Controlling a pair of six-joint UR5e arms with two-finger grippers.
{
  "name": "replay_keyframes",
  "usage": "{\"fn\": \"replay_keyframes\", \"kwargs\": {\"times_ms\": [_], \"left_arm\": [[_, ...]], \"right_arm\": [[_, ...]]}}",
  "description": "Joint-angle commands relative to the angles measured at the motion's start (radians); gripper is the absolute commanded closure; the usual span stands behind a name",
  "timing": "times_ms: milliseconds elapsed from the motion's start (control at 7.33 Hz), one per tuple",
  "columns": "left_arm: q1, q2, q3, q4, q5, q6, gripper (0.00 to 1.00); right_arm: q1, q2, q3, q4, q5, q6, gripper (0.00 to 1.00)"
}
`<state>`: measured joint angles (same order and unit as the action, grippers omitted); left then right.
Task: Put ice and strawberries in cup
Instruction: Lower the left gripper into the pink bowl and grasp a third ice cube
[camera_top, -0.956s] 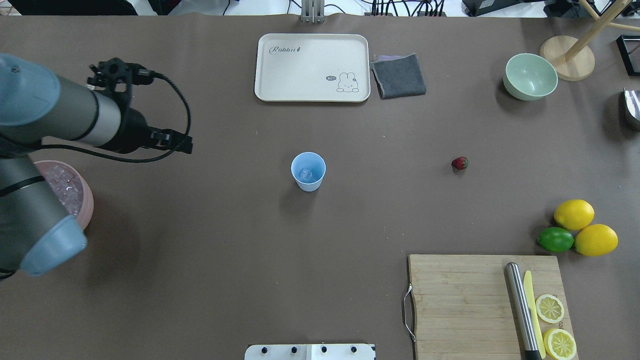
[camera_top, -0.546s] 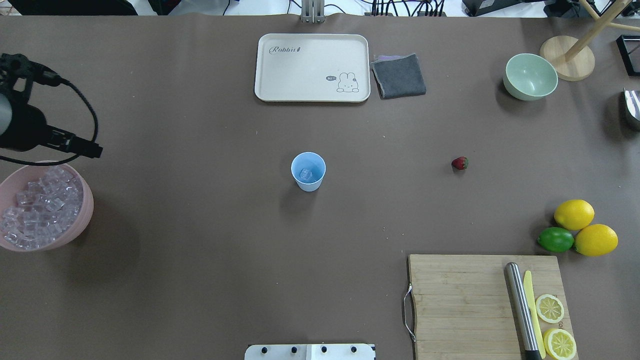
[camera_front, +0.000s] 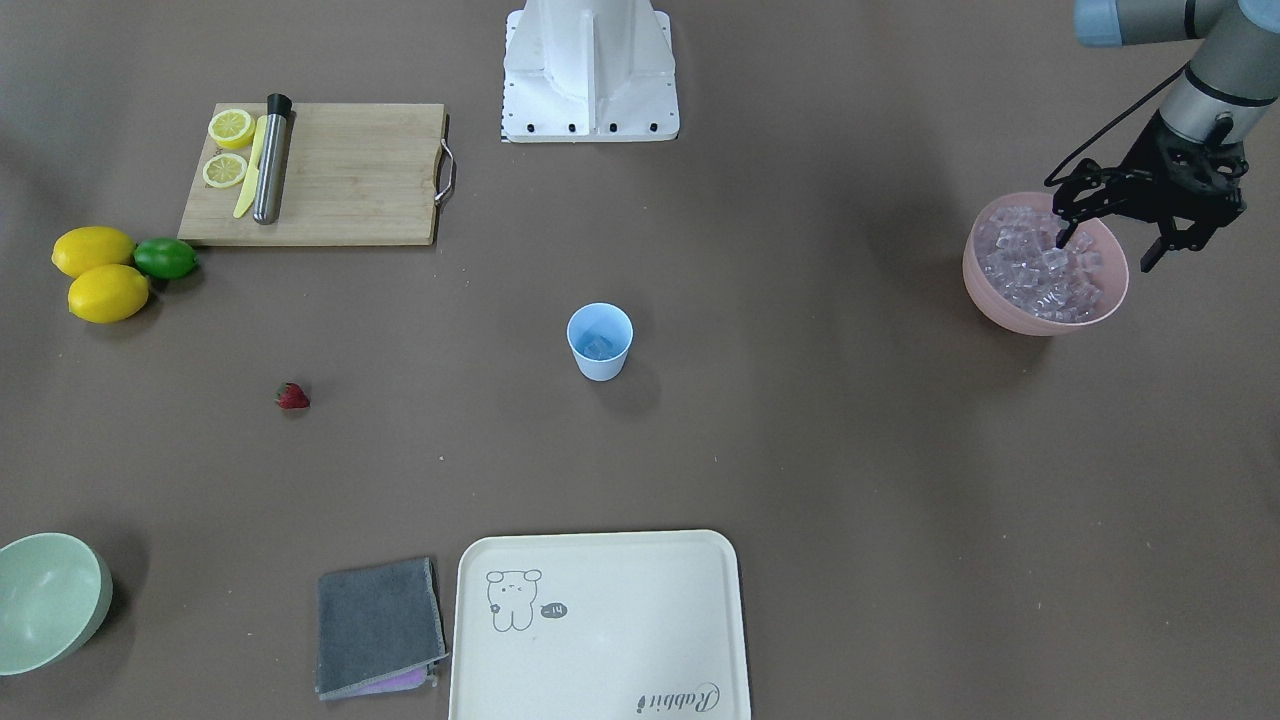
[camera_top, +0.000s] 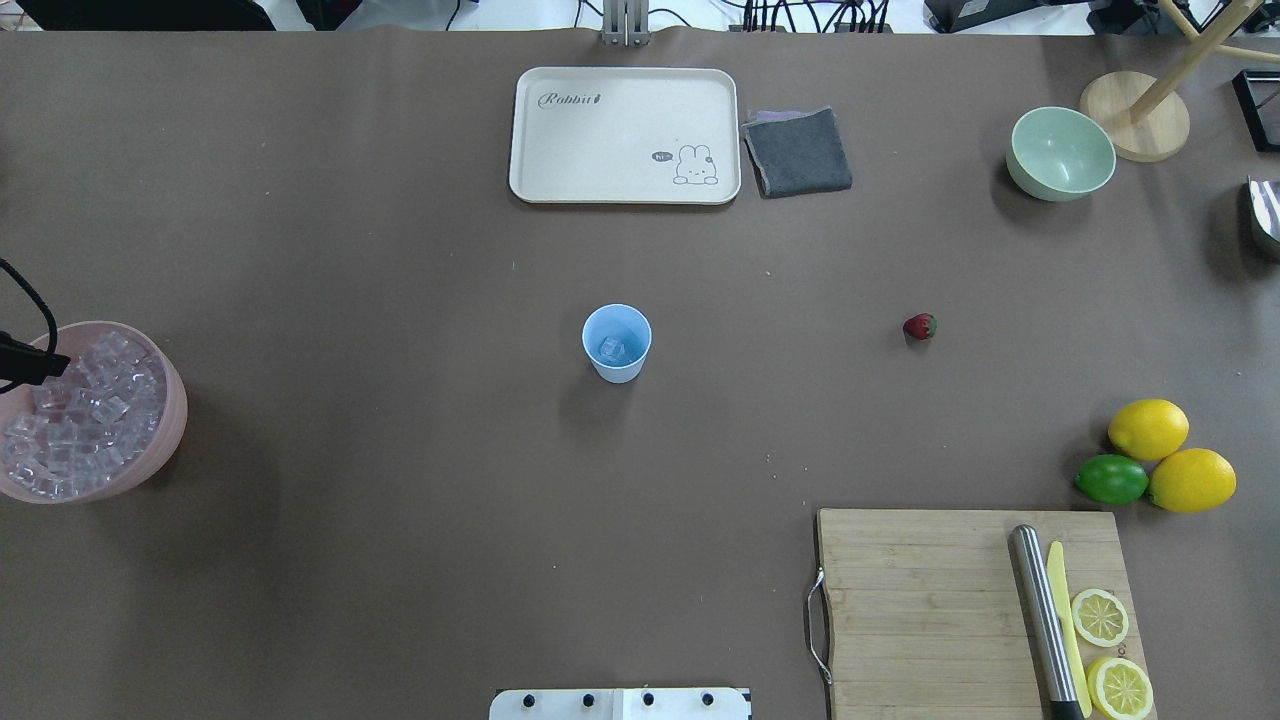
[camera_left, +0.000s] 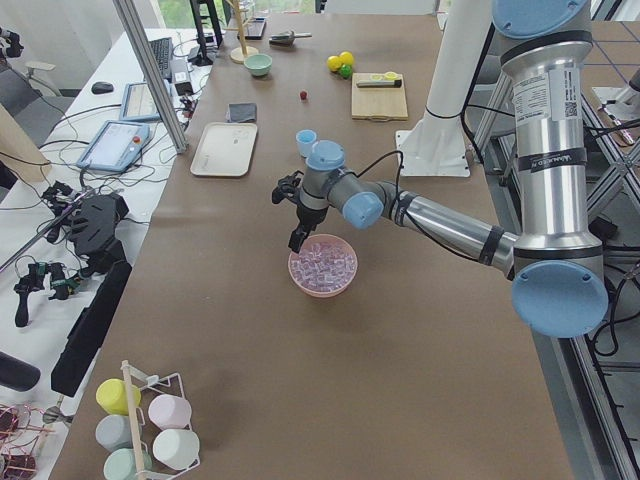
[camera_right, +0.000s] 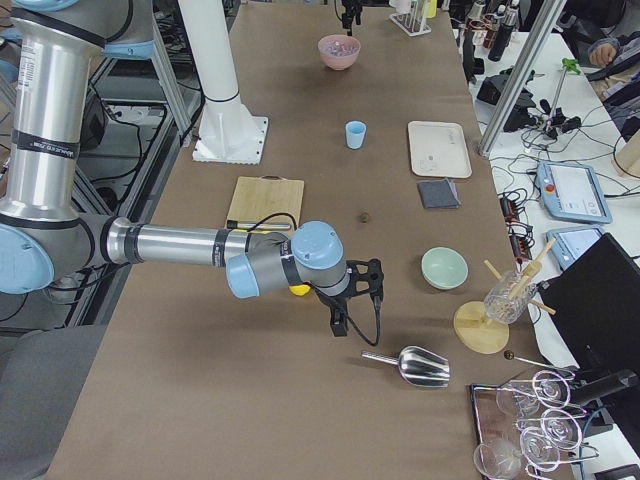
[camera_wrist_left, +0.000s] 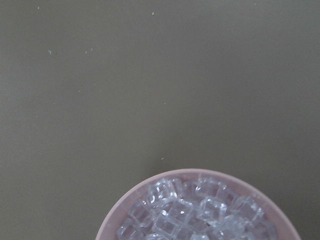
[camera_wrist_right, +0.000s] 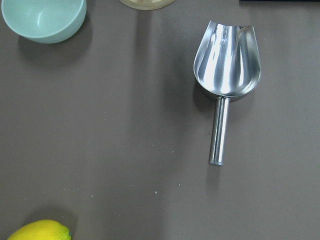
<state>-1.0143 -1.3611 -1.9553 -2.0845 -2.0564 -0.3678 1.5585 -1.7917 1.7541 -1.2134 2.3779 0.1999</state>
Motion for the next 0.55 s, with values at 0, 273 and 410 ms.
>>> {"fn": "replay_keyframes", "kwargs": {"times_ms": [0,273,410], "left_arm": [[0.011,0.011,0.068,-0.092,-0.001,0.003,0.02],[0.061,0.011,0.068,-0.141,-0.001,0.003,0.02],[0.081,0.017,0.068,-0.160,-0.001,0.006,0.02]], "right_arm": [[0.000,0.000,-0.001,0.000,0.000,0.000,0.00],[0.000,0.000,-0.002,0.000,0.000,0.000,0.00],[0.000,0.000,-0.001,0.000,0.000,0.000,0.00]]}}
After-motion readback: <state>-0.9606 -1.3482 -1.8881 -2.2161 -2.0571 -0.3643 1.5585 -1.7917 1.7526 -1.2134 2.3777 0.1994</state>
